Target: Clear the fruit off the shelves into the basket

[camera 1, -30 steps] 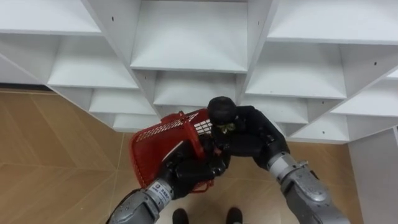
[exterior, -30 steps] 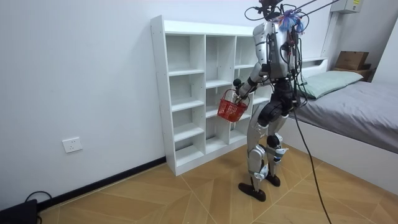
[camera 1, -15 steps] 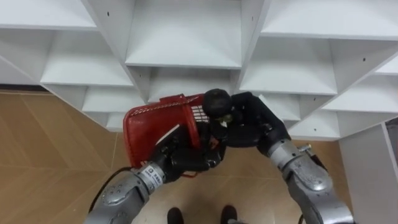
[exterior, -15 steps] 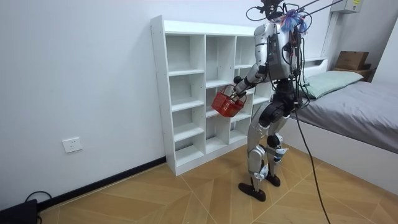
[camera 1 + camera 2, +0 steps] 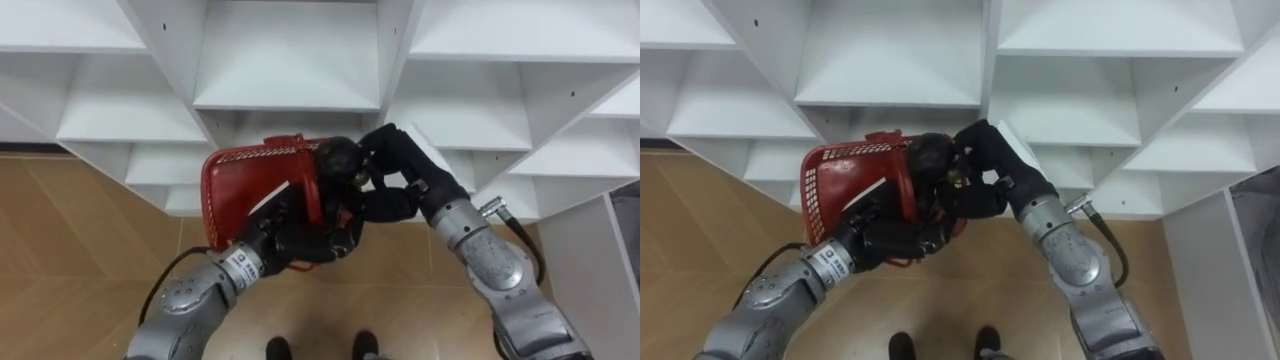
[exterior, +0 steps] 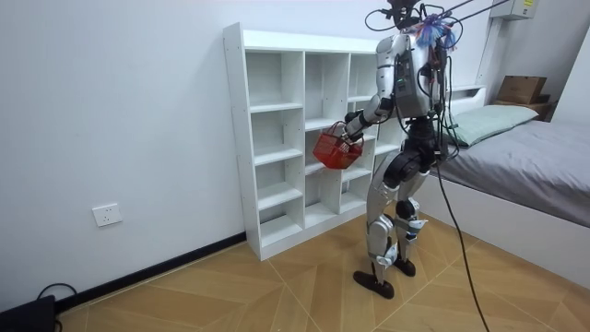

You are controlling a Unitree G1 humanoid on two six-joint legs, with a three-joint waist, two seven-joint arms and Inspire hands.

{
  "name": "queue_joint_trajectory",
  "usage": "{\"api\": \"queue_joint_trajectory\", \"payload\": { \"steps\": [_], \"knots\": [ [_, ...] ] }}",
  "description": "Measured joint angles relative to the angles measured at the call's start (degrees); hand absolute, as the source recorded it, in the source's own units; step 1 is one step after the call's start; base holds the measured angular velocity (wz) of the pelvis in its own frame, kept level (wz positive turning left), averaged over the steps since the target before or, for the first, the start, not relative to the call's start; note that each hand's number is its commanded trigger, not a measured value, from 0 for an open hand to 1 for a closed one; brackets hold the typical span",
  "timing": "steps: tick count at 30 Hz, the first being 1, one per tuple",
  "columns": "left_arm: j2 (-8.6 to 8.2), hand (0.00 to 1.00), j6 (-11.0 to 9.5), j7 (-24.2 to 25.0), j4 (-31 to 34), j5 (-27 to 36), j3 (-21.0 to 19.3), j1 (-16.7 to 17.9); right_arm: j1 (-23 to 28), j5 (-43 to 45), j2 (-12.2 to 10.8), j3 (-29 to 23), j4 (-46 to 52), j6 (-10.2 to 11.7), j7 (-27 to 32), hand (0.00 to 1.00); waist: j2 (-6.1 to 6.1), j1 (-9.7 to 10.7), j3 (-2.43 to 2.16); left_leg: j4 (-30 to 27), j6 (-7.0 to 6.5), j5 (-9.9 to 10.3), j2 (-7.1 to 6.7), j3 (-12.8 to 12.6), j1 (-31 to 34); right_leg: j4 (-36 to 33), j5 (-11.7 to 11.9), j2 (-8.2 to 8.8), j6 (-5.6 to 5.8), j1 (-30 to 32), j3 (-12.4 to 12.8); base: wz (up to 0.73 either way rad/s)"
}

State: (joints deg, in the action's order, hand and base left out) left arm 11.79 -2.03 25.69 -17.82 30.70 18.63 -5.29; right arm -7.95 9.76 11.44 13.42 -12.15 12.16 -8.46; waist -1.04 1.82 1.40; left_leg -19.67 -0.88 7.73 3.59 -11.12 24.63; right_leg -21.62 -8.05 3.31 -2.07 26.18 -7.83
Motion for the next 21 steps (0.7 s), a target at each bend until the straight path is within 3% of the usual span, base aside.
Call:
{"api": "queue_joint_trajectory", "payload": {
  "steps": [7, 12, 15, 21],
  "knots": [
    [0.52, 1.00, 0.0, 0.2, 2.9, -0.3, -0.6, 0.0, -0.1, 0.2, 0.6, -1.1, 1.4, 0.3, 0.5, 1.00, -0.11, -0.6, -0.08, 0.2, 0.07, 0.0, 0.51, -0.8, -0.1, 0.1, 0.4, -0.33, -0.33, 0.0, 0.1, -0.05],
    [1.80, 1.00, 0.0, 2.2, 4.6, -0.3, -0.6, -0.1, 0.0, 3.8, 3.2, -1.2, 1.2, 0.1, 2.8, 1.00, -0.43, -0.4, -0.11, 0.1, 0.14, -0.1, 0.57, -0.9, -0.2, 0.0, 0.4, -0.32, -0.35, -0.1, 0.1, 0.00],
    [2.39, 1.00, 0.0, 2.6, 5.8, 0.1, -0.6, -0.6, 0.3, 8.4, 5.2, -1.2, 1.2, -1.2, 3.3, 1.00, -1.20, -0.4, -0.08, 0.1, 0.14, -0.1, 0.57, -1.1, -0.3, 0.1, 0.4, -0.33, -0.36, 0.0, 0.3, -0.02],
    [2.68, 1.00, 0.0, 2.6, 7.8, 0.3, -0.6, -0.6, 0.8, 13.2, 6.4, -1.3, 1.2, -2.3, 4.9, 1.00, -1.75, -0.2, -0.09, 0.1, 0.15, -0.1, 0.64, -1.2, -0.2, 0.1, 0.5, -0.42, -0.43, 0.2, 0.5, 0.00]
  ]
}}
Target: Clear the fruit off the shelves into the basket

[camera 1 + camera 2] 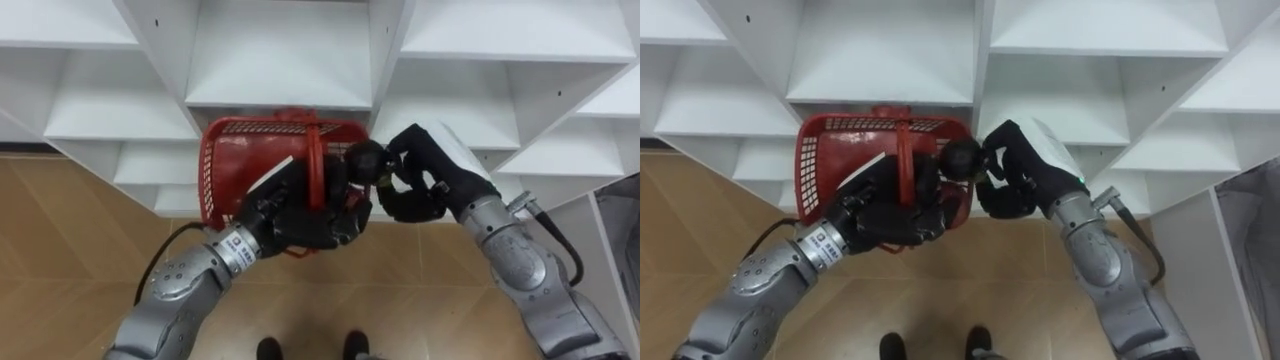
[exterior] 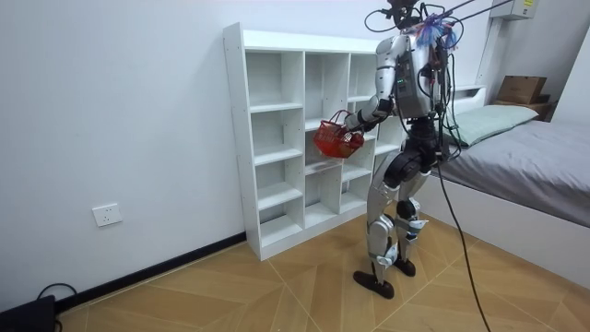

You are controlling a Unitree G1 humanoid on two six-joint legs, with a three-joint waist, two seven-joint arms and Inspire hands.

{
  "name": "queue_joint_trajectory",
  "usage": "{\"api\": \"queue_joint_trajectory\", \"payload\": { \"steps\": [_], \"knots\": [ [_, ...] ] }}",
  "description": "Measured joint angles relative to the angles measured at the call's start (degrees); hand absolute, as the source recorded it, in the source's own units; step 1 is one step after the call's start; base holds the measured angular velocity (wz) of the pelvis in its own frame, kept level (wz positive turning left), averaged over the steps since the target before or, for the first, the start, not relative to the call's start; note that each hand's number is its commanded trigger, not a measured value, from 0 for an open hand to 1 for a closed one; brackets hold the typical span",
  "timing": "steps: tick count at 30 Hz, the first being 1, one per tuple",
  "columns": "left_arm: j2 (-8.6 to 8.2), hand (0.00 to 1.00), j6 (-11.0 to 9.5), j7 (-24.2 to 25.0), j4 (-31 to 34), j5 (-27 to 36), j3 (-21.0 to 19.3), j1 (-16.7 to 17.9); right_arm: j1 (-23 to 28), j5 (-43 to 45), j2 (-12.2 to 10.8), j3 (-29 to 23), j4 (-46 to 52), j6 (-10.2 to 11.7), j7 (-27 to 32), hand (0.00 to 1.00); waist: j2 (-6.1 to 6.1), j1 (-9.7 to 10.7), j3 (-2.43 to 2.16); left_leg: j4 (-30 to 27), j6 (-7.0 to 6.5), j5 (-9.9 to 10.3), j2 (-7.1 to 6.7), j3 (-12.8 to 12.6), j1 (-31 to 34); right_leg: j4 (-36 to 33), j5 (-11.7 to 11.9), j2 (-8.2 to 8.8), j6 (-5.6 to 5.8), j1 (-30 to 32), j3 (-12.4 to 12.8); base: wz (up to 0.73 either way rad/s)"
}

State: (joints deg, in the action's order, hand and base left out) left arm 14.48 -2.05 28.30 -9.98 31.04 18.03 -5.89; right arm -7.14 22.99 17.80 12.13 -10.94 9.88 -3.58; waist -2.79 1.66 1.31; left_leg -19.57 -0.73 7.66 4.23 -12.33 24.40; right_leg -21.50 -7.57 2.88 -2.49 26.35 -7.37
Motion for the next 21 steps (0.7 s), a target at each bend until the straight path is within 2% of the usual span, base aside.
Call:
{"api": "queue_joint_trajectory", "payload": {
  "steps": [8, 10, 14, 15, 16, 17, 18, 19, 21],
  "knots": [
    [0.30, 1.00, 0.0, 0.0, 0.0, 0.5, 0.0, 0.0, 0.0, 0.8, 0.9, 0.0, 0.0, -0.3, 1.0, 1.00, 0.00, -0.1, 0.00, 0.0, 0.00, 0.0, 0.02, -0.1, 0.0, -0.1, 0.1, -0.06, 0.01, 0.0, 0.2, 0.00],
    [0.36, 1.00, 0.0, 0.0, 0.0, 0.5, 0.0, 0.0, 0.0, 2.2, 0.9, 0.0, 0.0, -1.3, 1.0, 1.00, 0.01, -0.1, -0.01, -0.1, 0.00, 0.0, 0.02, -0.1, 0.0, -0.1, 0.1, -0.06, 0.02, 0.0, 0.2, 0.00],
    [0.35, 1.00, 0.0, 0.0, 0.0, 0.8, 0.0, 0.1, 0.0, 2.8, 1.3, 0.0, 0.2, -1.6, 1.0, 1.00, 0.00, -0.1, -0.01, -0.1, 0.00, 0.0, 0.02, -0.1, -0.1, -0.1, 0.1, -0.07, 0.02, 0.0, 0.2, 0.00],
    [0.35, 1.00, 0.0, 0.0, 0.0, 0.8, 0.0, 0.1, 0.0, 3.0, 1.3, 0.0, 0.3, -1.8, 1.0, 0.94, 0.00, -0.1, -0.02, -0.1, 0.00, 0.0, 0.02, -0.1, -0.1, -0.1, 0.1, -0.07, 0.01, 0.0, 0.2, 0.00],
    [0.30, 1.00, 0.0, 0.0, 0.0, 0.8, 0.0, 0.1, 0.0, 3.6, 1.3, 0.0, 0.4, -1.9, 1.0, 0.73, -0.01, -0.1, -0.02, -0.1, 0.00, 0.0, 0.02, -0.1, -0.1, -0.1, 0.1, -0.07, 0.01, 0.0, 0.2, 0.00],
    [0.22, 1.00, 0.0, 0.0, 0.0, 0.8, 0.0, 0.1, 0.0, 4.4, 1.3, 0.0, 0.4, -1.9, 1.0, 0.56, -0.03, -0.1, -0.04, -0.1, 0.00, 0.0, 0.02, -0.1, -0.1, -0.1, 0.1, -0.06, 0.01, 0.1, 0.2, 0.00],
    [0.17, 1.00, 0.0, 0.0, 0.0, 0.8, 0.0, 0.1, 0.0, 4.6, 1.3, 0.0, 0.4, -1.9, 1.0, 0.24, -0.03, -0.1, -0.04, -0.1, 0.00, 0.0, 0.02, -0.1, -0.1, -0.1, 0.1, -0.06, 0.01, 0.1, 0.2, 0.00],
    [0.08, 1.00, 0.0, 0.0, 0.0, 0.8, 0.0, 0.1, 0.0, 4.8, 1.3, 0.0, 0.4, -1.9, 1.0, 0.00, -0.03, -0.1, -0.05, -0.1, 0.00, 0.0, 0.02, -0.1, -0.1, -0.1, 0.1, -0.06, 0.01, 0.1, 0.2, 0.00],
    [-0.03, 1.00, 0.0, 0.1, 0.0, 0.9, 0.0, 0.1, 0.0, 5.9, 1.3, 0.0, 0.6, -1.9, 1.0, 0.00, -0.04, -0.1, -0.07, -0.1, 0.00, 0.0, 0.02, -0.1, -0.1, -0.5, 0.1, -0.06, 0.01, 0.1, 0.3, 0.00]
  ]
}}
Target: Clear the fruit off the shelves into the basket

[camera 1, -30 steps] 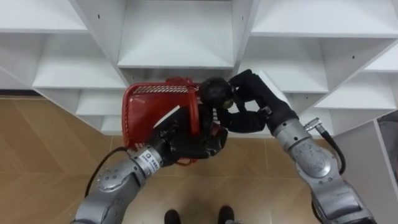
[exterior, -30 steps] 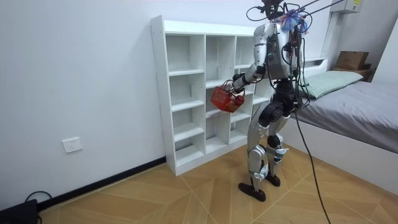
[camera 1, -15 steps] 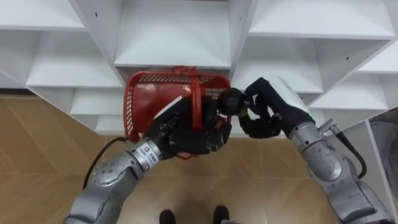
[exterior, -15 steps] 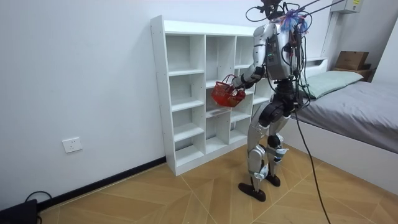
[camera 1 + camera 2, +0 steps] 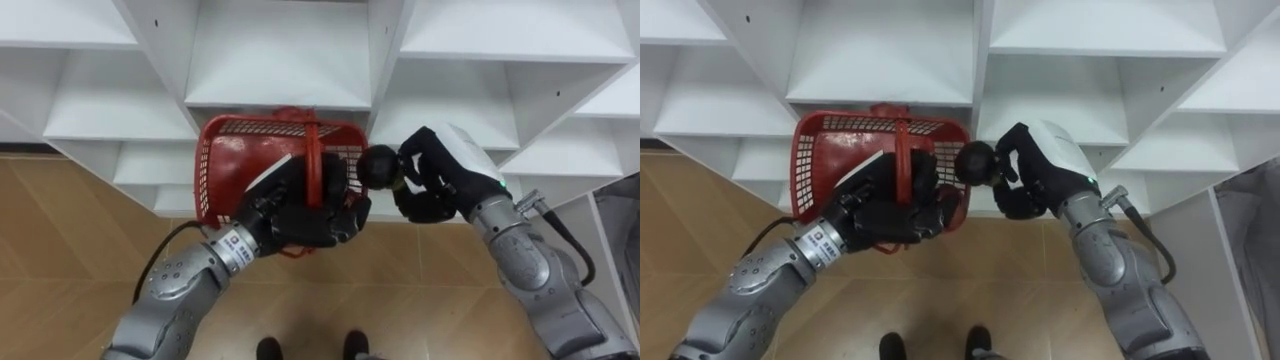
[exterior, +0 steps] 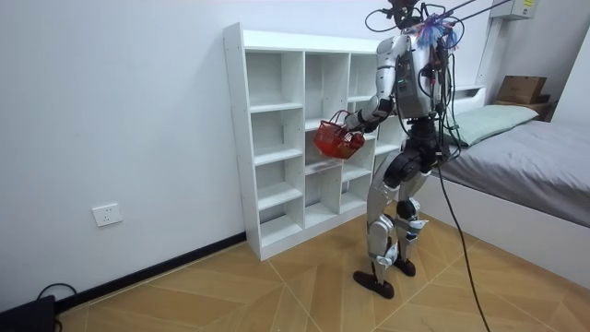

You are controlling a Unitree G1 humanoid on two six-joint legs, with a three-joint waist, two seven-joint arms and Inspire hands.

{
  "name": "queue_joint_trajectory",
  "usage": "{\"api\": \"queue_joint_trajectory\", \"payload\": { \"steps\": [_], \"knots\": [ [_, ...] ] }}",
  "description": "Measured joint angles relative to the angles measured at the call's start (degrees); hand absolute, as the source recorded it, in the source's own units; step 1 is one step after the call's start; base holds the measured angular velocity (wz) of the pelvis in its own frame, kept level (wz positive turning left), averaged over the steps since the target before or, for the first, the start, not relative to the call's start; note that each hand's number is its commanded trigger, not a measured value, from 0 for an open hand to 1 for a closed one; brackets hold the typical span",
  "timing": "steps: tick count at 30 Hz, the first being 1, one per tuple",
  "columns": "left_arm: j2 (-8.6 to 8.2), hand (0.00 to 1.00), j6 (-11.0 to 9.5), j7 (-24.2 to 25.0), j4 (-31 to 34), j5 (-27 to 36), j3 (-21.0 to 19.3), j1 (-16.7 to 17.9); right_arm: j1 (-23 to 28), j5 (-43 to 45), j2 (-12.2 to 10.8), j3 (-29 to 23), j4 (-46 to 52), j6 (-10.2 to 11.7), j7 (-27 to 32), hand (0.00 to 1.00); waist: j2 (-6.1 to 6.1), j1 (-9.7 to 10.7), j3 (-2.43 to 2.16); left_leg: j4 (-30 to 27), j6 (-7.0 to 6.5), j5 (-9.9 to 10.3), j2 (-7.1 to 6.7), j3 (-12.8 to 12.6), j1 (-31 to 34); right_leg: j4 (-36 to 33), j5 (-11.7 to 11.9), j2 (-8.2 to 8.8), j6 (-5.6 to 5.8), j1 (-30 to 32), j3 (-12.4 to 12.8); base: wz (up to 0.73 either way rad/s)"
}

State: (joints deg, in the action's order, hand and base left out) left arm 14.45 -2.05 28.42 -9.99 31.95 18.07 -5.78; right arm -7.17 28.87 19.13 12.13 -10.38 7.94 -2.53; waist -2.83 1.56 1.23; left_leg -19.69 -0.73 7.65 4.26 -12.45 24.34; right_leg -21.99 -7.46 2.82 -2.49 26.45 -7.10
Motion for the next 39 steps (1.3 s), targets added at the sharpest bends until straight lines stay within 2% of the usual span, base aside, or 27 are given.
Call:
{"api": "queue_joint_trajectory", "payload": {
  "steps": [8, 16, 21, 25, 34, 37, 39],
  "knots": [
    [-0.22, 1.00, 0.1, 2.7, -0.1, 5.0, 2.9, 0.4, -0.1, 0.6, -0.9, 0.9, 0.1, -0.1, 0.0, 0.00, -0.18, 0.0, -0.03, 0.0, 0.03, -0.1, -0.03, -0.5, -0.6, 0.0, 0.0, 0.01, 0.00, -0.2, 0.5, -0.02],
    [-0.38, 1.00, 1.2, 2.7, -0.2, 6.7, 4.1, 0.9, -0.1, -0.5, -1.5, 2.7, 0.1, -1.8, 0.0, 0.00, -0.80, 0.2, -0.01, -0.1, 0.07, -0.1, 0.05, -0.6, -0.6, 0.0, 0.0, 0.02, -0.08, -0.2, 0.5, -0.01],
    [-1.12, 1.00, 1.2, 2.7, -0.4, 7.0, 6.7, 0.9, -0.1, -3.8, -2.1, 5.7, 0.2, -1.8, -0.2, 0.00, -1.36, 0.1, -0.02, 0.1, 0.08, -0.1, 0.06, -0.5, -0.5, 0.1, 0.0, -0.02, -0.08, -0.1, 0.4, 0.00],
    [-2.40, 1.00, 1.2, 2.7, -2.0, 7.9, 8.0, 0.9, -0.1, -6.4, -2.2, 6.9, 0.2, -1.8, -0.3, 0.00, -1.58, 0.1, -0.03, 0.3, 0.09, -0.1, 0.05, -0.5, -0.5, 0.4, 0.0, -0.03, -0.08, -0.1, 0.3, 0.00],
    [-2.35, 1.00, 1.1, 2.7, -3.3, 8.0, 8.5, 0.9, 1.0, -8.7, -2.3, 6.9, -0.5, -1.7, -0.6, 0.00, -1.76, 0.3, 0.00, 0.4, 0.09, -0.1, 0.00, -0.3, -1.0, 0.5, 0.0, -0.04, -0.03, -1.0, 0.1, 0.00],
    [-1.29, 1.00, 1.2, 2.6, -4.0, 7.6, 7.5, 1.8, 3.6, -9.1, -2.1, 6.8, -0.5, -1.6, -0.7, 0.00, -1.87, 0.0, 0.01, 0.6, 0.12, -0.1, 0.04, -0.3, -2.0, 1.4, 0.0, -0.15, 0.01, -2.2, 0.0, 0.00],
    [-1.01, 1.00, 1.2, 2.6, -4.6, 5.0, 6.4, 1.9, 4.9, -9.5, -1.9, 6.6, -0.7, -1.6, -1.2, 0.00, -1.86, 0.0, 0.01, 0.9, 0.13, -0.1, 0.02, 0.0, -2.0, 1.5, 0.0, -0.10, 0.00, -2.2, -0.5, 0.06]
  ]
}}
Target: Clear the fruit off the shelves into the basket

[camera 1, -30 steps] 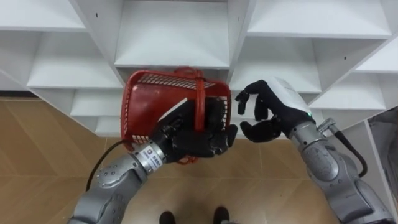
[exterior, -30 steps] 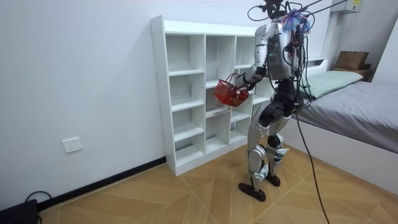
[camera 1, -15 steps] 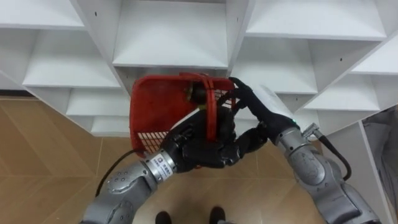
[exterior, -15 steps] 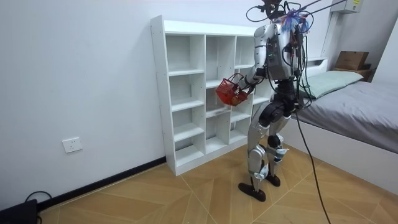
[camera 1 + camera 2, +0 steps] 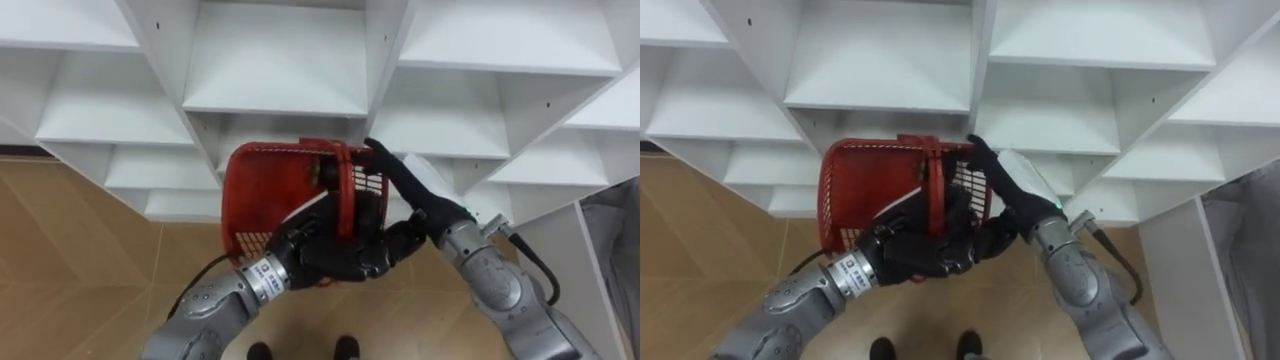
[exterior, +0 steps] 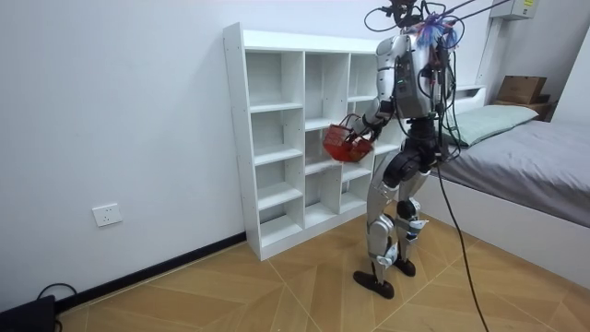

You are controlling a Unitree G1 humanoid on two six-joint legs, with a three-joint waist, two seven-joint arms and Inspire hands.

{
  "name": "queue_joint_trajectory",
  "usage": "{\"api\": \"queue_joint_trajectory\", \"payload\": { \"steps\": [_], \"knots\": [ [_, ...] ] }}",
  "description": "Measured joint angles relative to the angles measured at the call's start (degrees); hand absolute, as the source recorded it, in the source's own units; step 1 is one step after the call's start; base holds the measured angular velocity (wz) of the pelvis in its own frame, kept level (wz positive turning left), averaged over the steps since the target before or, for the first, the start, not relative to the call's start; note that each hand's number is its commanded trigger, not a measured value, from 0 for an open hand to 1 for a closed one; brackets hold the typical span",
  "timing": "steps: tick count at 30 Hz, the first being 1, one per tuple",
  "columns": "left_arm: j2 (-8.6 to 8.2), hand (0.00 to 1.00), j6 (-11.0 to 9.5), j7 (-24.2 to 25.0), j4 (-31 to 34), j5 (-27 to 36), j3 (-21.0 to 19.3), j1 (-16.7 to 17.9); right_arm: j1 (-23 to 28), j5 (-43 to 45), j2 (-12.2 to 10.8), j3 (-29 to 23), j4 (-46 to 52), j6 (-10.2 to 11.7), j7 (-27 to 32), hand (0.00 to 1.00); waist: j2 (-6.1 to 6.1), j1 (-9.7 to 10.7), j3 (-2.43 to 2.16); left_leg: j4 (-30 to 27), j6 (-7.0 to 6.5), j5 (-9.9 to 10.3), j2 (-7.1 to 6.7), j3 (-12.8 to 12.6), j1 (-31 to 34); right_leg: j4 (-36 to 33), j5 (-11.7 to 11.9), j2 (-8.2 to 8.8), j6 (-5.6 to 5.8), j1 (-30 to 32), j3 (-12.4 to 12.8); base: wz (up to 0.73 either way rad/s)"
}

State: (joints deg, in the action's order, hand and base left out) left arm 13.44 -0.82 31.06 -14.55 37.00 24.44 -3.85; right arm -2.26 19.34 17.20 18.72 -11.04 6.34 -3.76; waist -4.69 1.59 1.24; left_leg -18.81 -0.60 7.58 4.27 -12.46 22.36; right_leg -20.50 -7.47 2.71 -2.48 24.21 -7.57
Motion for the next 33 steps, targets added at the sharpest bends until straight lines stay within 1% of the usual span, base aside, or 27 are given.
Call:
{"api": "queue_joint_trajectory", "payload": {
  "steps": [2, 3, 5, 6, 7, 8, 9, 11, 12, 13, 14, 16, 18, 19, 20, 22, 25, 26, 27, 28, 29, 30, 32, 33],
  "knots": [
    [0.76, 1.00, 0.0, 0.0, -1.3, -3.4, -1.0, 0.9, 1.0, -1.4, -0.2, -0.3, -0.9, 0.0, -1.1, 0.00, 0.09, 0.1, -0.03, 0.1, 0.00, 0.0, 0.02, 0.0, -0.4, 0.1, 0.0, 0.02, -0.04, -0.4, -0.2, 0.02],
    [0.81, 1.00, 0.0, 0.0, -1.8, -3.8, -1.4, 1.4, 1.5, -1.6, -0.2, -0.5, -1.1, 0.1, -1.2, 0.00, 0.15, 0.1, -0.01, 0.1, 0.02, 0.0, 0.03, 0.0, -0.6, 0.1, 0.0, 0.04, -0.04, -0.8, -0.3, 0.07],
    [1.55, 1.00, 0.0, -0.1, -3.2, -4.2, -2.2, 3.7, 3.7, -1.6, -0.2, -1.4, -1.5, 0.8, -1.2, 0.00, 0.33, 0.1, -0.06, 0.1, 0.20, 0.2, 0.10, 0.4, -1.3, 0.7, 0.0, -0.10, -0.02, -1.9, -0.6, 0.08],
    [2.53, 1.00, 0.0, -0.1, -3.5, -4.3, -2.7, 5.4, 5.1, -1.6, -0.2, -2.3, -1.5, 1.5, -1.2, 0.00, 0.34, 0.1, -0.06, 0.3, 0.24, 0.2, 0.11, 0.5, -1.6, 1.1, 0.0, -0.21, -0.02, -2.2, -0.6, 0.00],
    [3.19, 1.00, 0.0, -0.1, -3.6, -5.9, -3.8, 7.1, 6.3, -1.6, -0.2, -3.1, -1.5, 1.8, -1.0, 0.00, 0.38, 0.0, -0.07, 0.4, 0.25, 0.2, 0.11, 0.5, -1.7, 1.2, 0.0, -0.25, -0.02, -2.4, -0.6, 0.00],
    [3.56, 1.00, 0.0, -0.1, -3.9, -7.7, -4.8, 8.0, 7.1, -1.6, -0.2, -4.1, -1.6, 1.8, -0.9, 0.00, 0.58, -0.1, -0.07, 0.5, 0.25, 0.2, 0.12, 0.7, -1.7, 1.5, 0.0, -0.31, -0.02, -2.6, -0.7, 0.00],
    [3.91, 1.00, 0.0, -0.1, -4.5, -8.3, -5.2, 8.2, 7.5, -1.6, -0.1, -4.5, -1.8, 1.8, -0.7, 0.00, 0.72, -0.3, -0.07, 0.5, 0.26, 0.2, 0.12, 0.7, -1.8, 1.8, 0.0, -0.37, -0.01, -2.9, -0.7, 0.03],
    [3.81, 1.00, -0.1, -0.3, -7.7, -10.8, -7.9, 9.3, 9.4, -1.6, -0.1, -5.9, -2.2, 2.0, 0.0, 0.00, 1.03, -0.5, -0.12, 0.6, 0.53, 0.5, 0.07, 0.9, -3.5, 2.4, 0.1, -0.64, 0.02, -5.0, -0.8, 0.00],
    [3.83, 1.00, -0.1, -0.5, -8.2, -11.1, -8.7, 9.8, 10.0, -1.6, -0.1, -6.4, -2.2, 2.3, 0.0, 0.00, 1.14, -0.5, -0.13, 0.8, 0.59, 0.6, 0.07, 0.9, -4.1, 2.9, 0.1, -0.75, 0.02, -5.7, -0.8, 0.00],
    [3.92, 1.00, -0.2, -0.8, -9.0, -11.9, -10.0, 11.0, 10.9, -1.9, 0.2, -7.1, -2.1, 2.5, 0.3, 0.00, 1.39, -0.5, -0.26, 1.4, 0.67, 0.6, 0.03, 0.8, -5.2, 3.1, 0.1, -0.83, 0.04, -6.7, -0.8, 0.00],
    [3.92, 1.00, -0.2, -0.9, -9.5, -12.0, -10.4, 11.3, 11.3, -2.3, 0.4, -7.3, -2.1, 2.5, 0.4, 0.00, 1.58, -0.5, -0.30, 1.6, 0.70, 0.6, 0.02, 0.7, -5.7, 3.5, 0.1, -0.86, 0.06, -7.2, -0.9, 0.00],
    [3.92, 1.00, -0.2, -1.5, -10.9, -12.0, -11.8, 13.0, 12.9, -3.4, 0.5, -8.8, -2.1, 2.5, 0.8, 0.00, 2.32, -0.5, -0.69, 2.8, 0.74, 0.6, -0.08, 0.7, -7.8, 4.0, -0.2, -0.79, 0.15, -9.1, -1.2, 0.02],
    [3.95, 1.00, -0.3, -1.8, -11.0, -11.9, -13.5, 14.7, 14.1, -3.7, 0.6, -9.1, -2.1, 2.5, 1.4, 0.00, 2.52, -0.4, -0.87, 3.7, 0.88, 0.5, -0.15, 0.7, -9.5, 4.7, -0.4, -0.76, 0.14, -10.6, -1.3, 0.00],
    [3.94, 1.00, -0.8, -1.9, -11.4, -11.9, -14.5, 15.7, 14.8, -3.7, 0.6, -9.3, -2.1, 2.5, 1.6, 0.00, 2.58, -0.5, -0.91, 4.2, 0.99, 0.5, -0.21, 0.7, -10.4, 4.9, -0.5, -0.83, 0.14, -11.5, -1.3, 0.00],
    [3.86, 1.00, -1.3, -2.0, -12.2, -12.0, -15.5, 16.6, 15.3, -4.2, 0.6, -9.4, -2.6, 2.5, 1.9, 0.00, 2.58, -0.4, -0.89, 4.9, 1.11, 0.4, -0.52, 0.9, -11.7, 5.2, -0.7, -0.83, 0.14, -12.7, -1.4, 0.00],
    [3.77, 1.00, -1.4, -2.4, -12.6, -12.1, -17.0, 18.2, 16.5, -6.4, 0.5, -10.1, -3.7, 2.6, 2.4, 0.00, 2.58, -0.3, -0.91, 5.8, 1.22, 0.4, -0.71, 1.2, -13.8, 6.2, -1.0, -0.80, 0.26, -14.8, -1.8, 0.10],
    [3.03, 1.00, -3.5, -4.3, -15.4, -13.0, -19.9, 20.4, 18.7, -10.0, 0.3, -12.8, -4.6, 2.8, 2.8, 0.00, 2.35, -0.5, -0.89, 7.4, 1.29, 0.4, -1.08, 1.5, -16.6, 6.9, -1.5, -0.64, 0.51, -17.3, -2.1, 0.06],
    [3.02, 1.00, -3.5, -5.0, -15.8, -13.0, -20.3, 20.8, 19.1, -11.0, 0.2, -13.4, -4.6, 3.1, 2.9, 0.00, 2.28, -0.4, -0.97, 7.5, 1.33, 0.5, -1.11, 1.6, -16.8, 7.0, -1.6, -0.60, 0.54, -17.6, -2.2, 0.10],
    [3.03, 1.00, -3.5, -6.0, -16.1, -13.0, -21.1, 21.8, 19.7, -13.1, 0.0, -13.9, -5.4, 3.9, 3.4, 0.00, 2.07, -0.3, -1.10, 7.6, 1.44, 0.5, -1.16, 1.8, -17.4, 7.4, -1.7, -0.57, 0.58, -18.5, -2.6, 0.12],
    [3.03, 1.00, -3.6, -6.5, -16.5, -12.9, -21.7, 22.8, 20.2, -15.1, -0.1, -13.9, -6.6, 4.1, 3.6, 0.00, 1.79, -0.4, -1.09, 7.7, 1.58, 0.7, -1.13, 1.8, -18.1, 8.1, -1.7, -0.69, 0.59, -19.6, -2.7, 0.11],
    [2.94, 1.00, -4.2, -7.0, -17.6, -12.8, -22.1, 23.6, 20.6, -16.9, -0.1, -13.9, -8.1, 4.2, 3.5, 0.00, 1.68, -0.5, -1.10, 8.1, 1.71, 0.8, -1.09, 1.9, -19.1, 8.8, -1.7, -0.84, 0.59, -20.6, -2.8, 0.04],
    [2.93, 1.00, -4.4, -7.2, -18.2, -12.8, -22.1, 24.0, 20.7, -17.8, -0.2, -13.9, -8.8, 4.2, 3.5, 0.00, 1.85, -0.6, -1.10, 8.1, 1.76, 0.9, -1.06, 1.9, -19.5, 9.1, -1.7, -0.88, 0.60, -21.2, -2.9, 0.00],
    [2.82, 1.00, -4.6, -8.2, -22.1, -12.3, -22.2, 24.7, 21.9, -21.4, -0.6, -14.1, -11.3, 4.4, 3.6, 0.00, 2.08, -0.6, -1.16, 8.9, 1.90, 1.3, -1.05, 1.9, -21.6, 10.6, -1.8, -1.03, 0.70, -23.5, -3.6, 0.04],
    [2.81, 1.00, -4.6, -8.4, -23.2, -12.3, -22.2, 24.7, 21.8, -21.7, -0.8, -14.2, -12.5, 4.4, 3.7, 0.00, 2.10, -0.7, -1.18, 9.1, 1.93, 1.3, -1.06, 2.0, -22.1, 10.8, -1.8, -1.07, 0.71, -24.0, -3.6, 0.03]
  ]
}}
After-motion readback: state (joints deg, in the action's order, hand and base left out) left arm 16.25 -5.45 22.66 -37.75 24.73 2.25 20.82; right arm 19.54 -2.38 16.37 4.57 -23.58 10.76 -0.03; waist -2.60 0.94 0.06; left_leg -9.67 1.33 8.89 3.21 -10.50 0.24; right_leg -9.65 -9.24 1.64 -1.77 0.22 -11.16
